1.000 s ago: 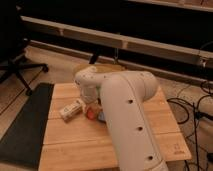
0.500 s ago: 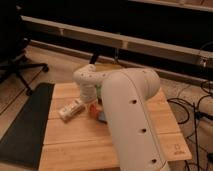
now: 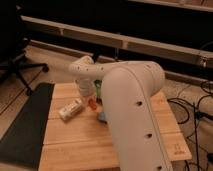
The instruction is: Place the pepper in the ceramic bowl
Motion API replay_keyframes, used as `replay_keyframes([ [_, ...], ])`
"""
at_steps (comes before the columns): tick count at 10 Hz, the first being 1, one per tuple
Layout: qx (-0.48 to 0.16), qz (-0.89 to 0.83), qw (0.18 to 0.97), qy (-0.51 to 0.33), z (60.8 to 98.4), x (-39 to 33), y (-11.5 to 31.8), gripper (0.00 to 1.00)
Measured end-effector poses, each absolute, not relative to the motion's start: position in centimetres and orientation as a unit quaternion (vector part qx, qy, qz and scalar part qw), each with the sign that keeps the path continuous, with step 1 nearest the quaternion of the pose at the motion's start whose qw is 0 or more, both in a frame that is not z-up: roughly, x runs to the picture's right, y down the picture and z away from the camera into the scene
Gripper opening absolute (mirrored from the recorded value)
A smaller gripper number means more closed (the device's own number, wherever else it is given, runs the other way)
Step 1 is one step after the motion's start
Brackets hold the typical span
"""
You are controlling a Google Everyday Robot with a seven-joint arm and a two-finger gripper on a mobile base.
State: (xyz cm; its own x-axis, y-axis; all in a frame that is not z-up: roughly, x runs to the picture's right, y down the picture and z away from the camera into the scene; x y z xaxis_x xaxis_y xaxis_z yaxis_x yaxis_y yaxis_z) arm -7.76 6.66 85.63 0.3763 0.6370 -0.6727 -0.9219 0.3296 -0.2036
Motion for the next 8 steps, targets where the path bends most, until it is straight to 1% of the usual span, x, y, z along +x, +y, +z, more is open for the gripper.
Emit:
replay_keyframes([
  [2, -0.270, 0.526, 0.759, 0.273, 85.6, -4.3, 5.3, 0.00],
  [5, -0.252, 0.581, 0.695, 0.341, 88.3, 5.0, 4.8, 0.00],
  [8, -0.253, 0.585, 0.688, 0.346, 88.6, 5.5, 4.9, 0.00],
])
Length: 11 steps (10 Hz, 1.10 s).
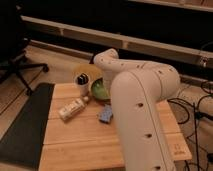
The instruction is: Place the pepper in the ceramic bowl
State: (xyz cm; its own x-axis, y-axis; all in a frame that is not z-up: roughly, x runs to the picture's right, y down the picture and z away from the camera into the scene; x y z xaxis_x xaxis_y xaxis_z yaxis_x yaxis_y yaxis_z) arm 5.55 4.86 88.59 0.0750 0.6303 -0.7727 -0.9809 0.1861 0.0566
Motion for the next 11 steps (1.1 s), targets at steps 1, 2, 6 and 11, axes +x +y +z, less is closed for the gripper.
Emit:
replay_keyframes([
  [1, -0.252, 0.585, 0.689, 0.346, 88.6, 5.6, 4.8, 0.00],
  [2, -0.250, 0.583, 0.690, 0.348, 88.6, 5.7, 4.8, 0.00],
  [6, -0.200, 0.571, 0.728, 0.322, 91.0, 6.7, 1.4, 0.00],
  [11, -0.185, 0.560, 0.778, 0.215, 94.6, 3.5, -3.5, 0.00],
])
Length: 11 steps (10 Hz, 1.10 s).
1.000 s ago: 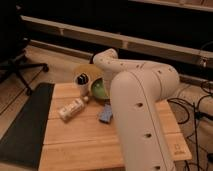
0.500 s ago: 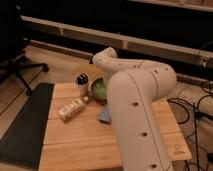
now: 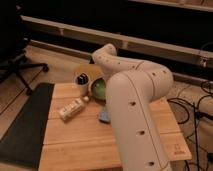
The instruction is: Place the pepper in the ceramic bowl
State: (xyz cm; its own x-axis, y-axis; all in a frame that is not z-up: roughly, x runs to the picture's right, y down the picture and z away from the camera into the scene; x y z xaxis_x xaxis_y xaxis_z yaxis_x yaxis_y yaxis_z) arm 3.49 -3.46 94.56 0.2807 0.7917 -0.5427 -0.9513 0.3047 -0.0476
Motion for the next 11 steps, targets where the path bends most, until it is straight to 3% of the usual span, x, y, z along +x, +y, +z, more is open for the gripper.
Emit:
replay_keyframes([
  [2, -0.187, 0.559, 0.782, 0.203, 94.74, 2.92, -3.79, 0.08],
  [9, -0.187, 0.559, 0.782, 0.204, 94.82, 2.98, -3.68, 0.76],
  [11, -0.187, 0.559, 0.782, 0.204, 94.81, 3.01, -3.70, 0.80],
])
